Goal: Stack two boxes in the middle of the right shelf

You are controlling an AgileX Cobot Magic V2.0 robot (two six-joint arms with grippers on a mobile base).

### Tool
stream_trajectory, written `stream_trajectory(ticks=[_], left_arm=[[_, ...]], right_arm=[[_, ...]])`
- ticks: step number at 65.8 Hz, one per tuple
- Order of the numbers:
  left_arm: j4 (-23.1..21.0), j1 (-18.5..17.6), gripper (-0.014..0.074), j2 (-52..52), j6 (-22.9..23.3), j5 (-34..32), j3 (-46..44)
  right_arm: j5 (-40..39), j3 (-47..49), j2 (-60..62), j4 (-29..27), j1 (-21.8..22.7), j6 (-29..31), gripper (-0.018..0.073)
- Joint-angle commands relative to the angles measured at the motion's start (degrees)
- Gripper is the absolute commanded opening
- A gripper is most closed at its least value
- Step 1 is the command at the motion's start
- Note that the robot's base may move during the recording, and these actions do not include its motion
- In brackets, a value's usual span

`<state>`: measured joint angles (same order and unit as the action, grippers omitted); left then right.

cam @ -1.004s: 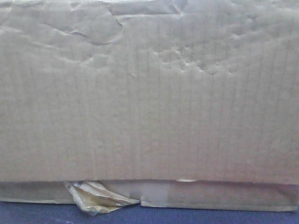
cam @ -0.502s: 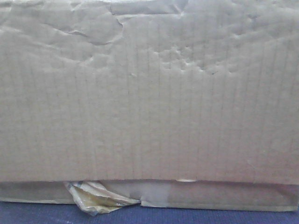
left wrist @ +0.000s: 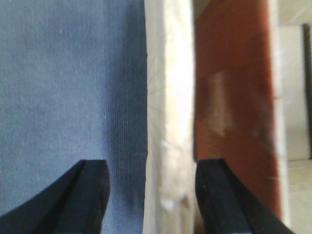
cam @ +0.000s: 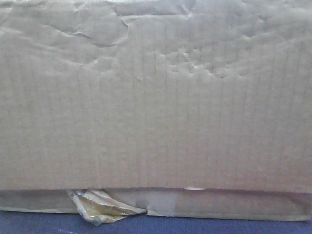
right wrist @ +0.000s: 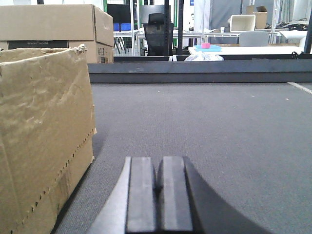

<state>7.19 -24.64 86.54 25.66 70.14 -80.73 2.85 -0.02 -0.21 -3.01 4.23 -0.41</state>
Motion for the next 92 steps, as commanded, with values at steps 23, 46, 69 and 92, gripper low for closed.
stream_trajectory(ticks=[23,46,69,92], left_arm=[[-0.27,-0.09,0.0309,0.62,-0.02,-0.18,0.00],[-0.27,-0.09,0.0309,0.62,-0.02,-0.18,0.00],[-0.27,-0.09,0.0309,0.62,-0.02,-0.18,0.00],[-0.27,-0.09,0.0309,0.62,-0.02,-0.18,0.00]], right_arm=[[-0.79,0.02,0.21,-0.18,0.20,0.41,-0.0163],[-2.39,0.02,0.21,0.71,0.20,0.41,-0.0163],[13.53,15.23,-2.22,-5.80,0.20,-1.71,-0.0163],[42.29,32.65,-29.83,-5.80,0.09,-1.71,-0.0163]])
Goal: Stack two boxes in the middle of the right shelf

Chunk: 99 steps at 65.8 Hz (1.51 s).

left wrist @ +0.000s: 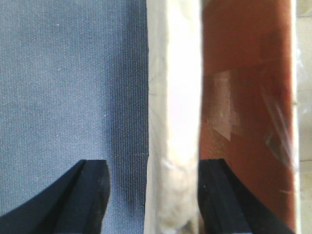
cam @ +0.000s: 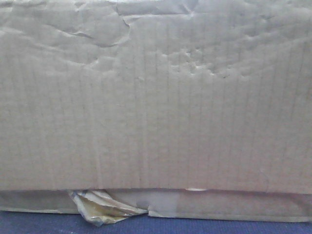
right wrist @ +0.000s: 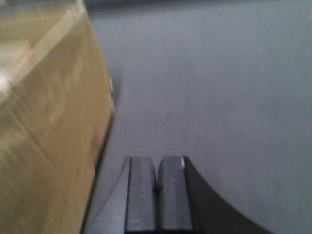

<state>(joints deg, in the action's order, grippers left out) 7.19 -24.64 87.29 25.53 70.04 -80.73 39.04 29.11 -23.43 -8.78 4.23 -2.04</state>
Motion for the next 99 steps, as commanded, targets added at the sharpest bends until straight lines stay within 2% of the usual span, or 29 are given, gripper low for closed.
stream_trajectory(ticks=[1,8,19,33,39,46,53,70,77,91,99], left_arm=[[-0.27,-0.09,0.0309,-0.14,0.11,-0.07,0.00],[-0.27,-0.09,0.0309,-0.14,0.11,-0.07,0.00],[-0.39,-0.09,0.0309,-0.14,0.11,-0.07,0.00],[-0.39,-0.09,0.0309,-0.14,0.11,-0.07,0.00],[-0.39,-0.09,0.0309,-0.14,0.11,-0.07,0.00],[-0.39,-0.09,0.0309,-0.14,0.11,-0.07,0.00],[-0.39,-0.09,0.0309,-0.14,0.11,-0.07,0.00],[-0.39,-0.09,0.0309,-0.14,0.11,-0.07,0.00],[-0.39,-0.09,0.0309,-0.14,0.11,-0.07,0.00],[-0.39,-0.09,0.0309,-0.14,0.11,-0.07,0.00],[-0.39,-0.09,0.0309,-0.14,0.11,-0.07,0.00]], right_arm=[[7.04,4.08,-7.82,-0.03,0.09,-0.08,-0.0163],[12.37,7.71,-15.31,-0.03,0.09,0.02,-0.0163],[15.77,10.55,-23.67,-0.03,0.09,0.02,-0.0163],[15.15,12.00,-31.60,-0.03,0.09,-0.23,-0.0161],[19.30,15.31,-35.81,1.06,0.09,-5.20,-0.0160],[20.10,19.97,-38.30,3.81,-0.04,-10.66,-0.0160],[22.69,25.43,-39.37,8.02,-1.48,-15.43,-0.0160],[30.93,40.03,-41.61,17.02,-12.10,-25.56,-0.0160],[30.93,44.95,-43.72,19.57,-16.68,-27.49,-0.0160],[30.93,51.33,-48.73,19.97,-23.53,-27.87,-0.0160],[30.93,52.19,-51.32,17.26,-26.81,-27.87,-0.0160]])
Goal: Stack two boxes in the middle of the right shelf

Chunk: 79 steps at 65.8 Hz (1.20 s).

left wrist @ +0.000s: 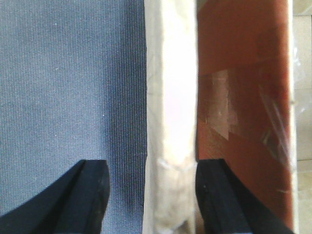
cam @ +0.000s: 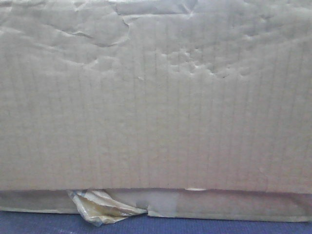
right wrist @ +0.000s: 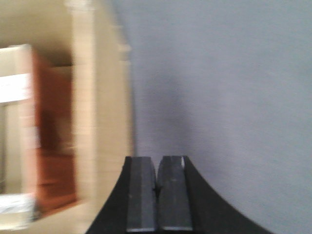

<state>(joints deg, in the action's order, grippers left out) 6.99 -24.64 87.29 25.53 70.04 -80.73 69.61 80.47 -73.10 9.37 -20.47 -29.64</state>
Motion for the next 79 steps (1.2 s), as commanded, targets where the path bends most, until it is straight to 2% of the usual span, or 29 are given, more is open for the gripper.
stream_trajectory(ticks=[1,7,10,15,23,28,44,74,79], left_arm=[[-0.18,-0.09,0.0309,-0.14,0.11,-0.07,0.00],[-0.18,-0.09,0.0309,-0.14,0.11,-0.07,0.00],[-0.18,-0.09,0.0309,-0.14,0.11,-0.07,0.00],[-0.18,-0.09,0.0309,-0.14,0.11,-0.07,0.00],[-0.18,-0.09,0.0309,-0.14,0.11,-0.07,0.00],[-0.18,-0.09,0.0309,-0.14,0.11,-0.07,0.00],[-0.18,-0.09,0.0309,-0.14,0.11,-0.07,0.00],[-0.18,-0.09,0.0309,-0.14,0.11,-0.07,0.00],[-0.18,-0.09,0.0309,-0.14,0.11,-0.07,0.00]], right_arm=[[0.35,0.82,-2.06,-0.90,-2.45,-0.27,-0.0160],[0.35,0.82,-3.66,-0.90,-3.95,-0.27,-0.0156],[0.35,0.82,-4.27,-0.90,-4.19,-0.27,-0.0127],[0.35,0.82,-5.00,-0.90,-4.19,-0.27,-0.0015],[0.35,0.58,-5.81,-2.08,-4.19,-0.27,0.0252],[0.35,-0.57,-5.93,-2.96,-4.19,-0.27,0.0323],[0.35,-6.55,-5.93,-3.66,-4.19,-0.27,0.0276],[0.35,-6.64,-5.93,-3.99,-4.19,-0.27,0.0252],[0.35,-6.64,-5.93,-3.99,-4.19,-0.27,0.0214]])
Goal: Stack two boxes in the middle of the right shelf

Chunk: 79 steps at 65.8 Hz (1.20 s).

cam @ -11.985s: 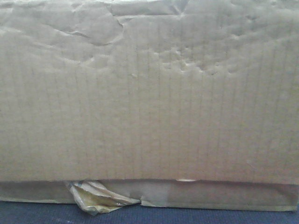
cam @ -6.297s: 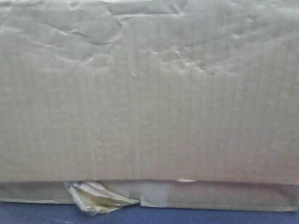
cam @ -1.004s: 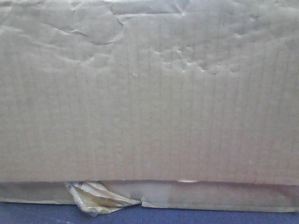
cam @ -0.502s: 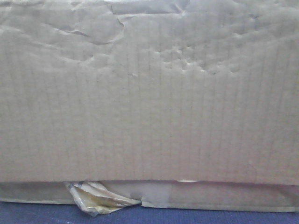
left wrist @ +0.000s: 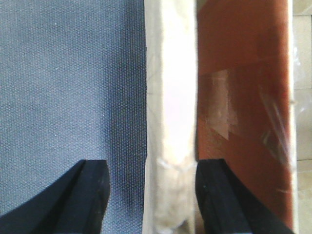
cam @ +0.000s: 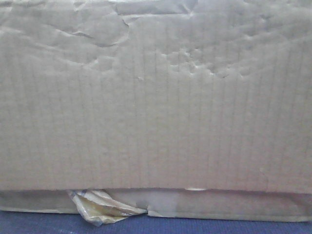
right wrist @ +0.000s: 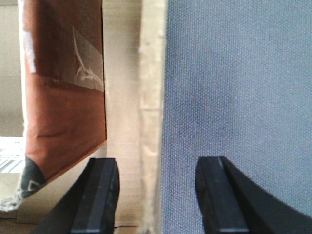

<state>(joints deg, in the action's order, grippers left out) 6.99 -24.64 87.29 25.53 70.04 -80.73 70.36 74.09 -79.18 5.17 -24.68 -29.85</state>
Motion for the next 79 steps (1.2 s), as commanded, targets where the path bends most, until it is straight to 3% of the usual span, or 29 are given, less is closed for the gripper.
stream_trajectory(ticks=[1,7,13,18,24,36,54,66,79], left_arm=[[-0.18,-0.09,0.0307,-0.14,0.11,-0.07,0.00],[-0.18,-0.09,0.0232,-0.14,0.11,-0.07,0.00],[-0.18,-0.09,0.0042,-0.14,0.11,-0.51,0.00],[-0.01,-0.09,-0.0110,-0.14,0.11,-2.15,0.00],[2.05,-0.36,-0.0111,-0.27,0.29,-2.55,0.00],[6.18,-0.85,-0.0111,-3.93,5.07,-7.30,-0.11],[13.56,-0.61,-0.0111,-6.16,6.76,-15.93,-1.77],[18.28,-0.61,-0.0111,-3.27,6.76,-19.88,-8.77],[18.44,-0.61,-0.0111,0.02,6.76,-20.40,-17.50]], right_arm=[[-0.40,-0.26,0.15,0.21,0.01,-0.05,0.0199],[-0.40,-0.26,0.15,0.21,0.01,-0.05,0.0051],[-0.40,-0.26,-0.08,2.19,0.01,-0.05,-0.0166],[-0.40,-0.26,-0.31,4.00,0.01,-0.05,-0.0159],[-0.40,-0.26,-0.16,4.21,0.01,-0.05,-0.0160],[-0.86,2.10,0.47,6.75,0.01,-0.74,-0.0160],[-13.54,6.52,0.47,17.11,0.01,-2.98,-0.0160],[-23.08,6.52,0.35,20.90,1.91,-8.25,-0.0160],[-26.52,8.83,0.35,21.17,5.54,-8.26,-0.0160]])
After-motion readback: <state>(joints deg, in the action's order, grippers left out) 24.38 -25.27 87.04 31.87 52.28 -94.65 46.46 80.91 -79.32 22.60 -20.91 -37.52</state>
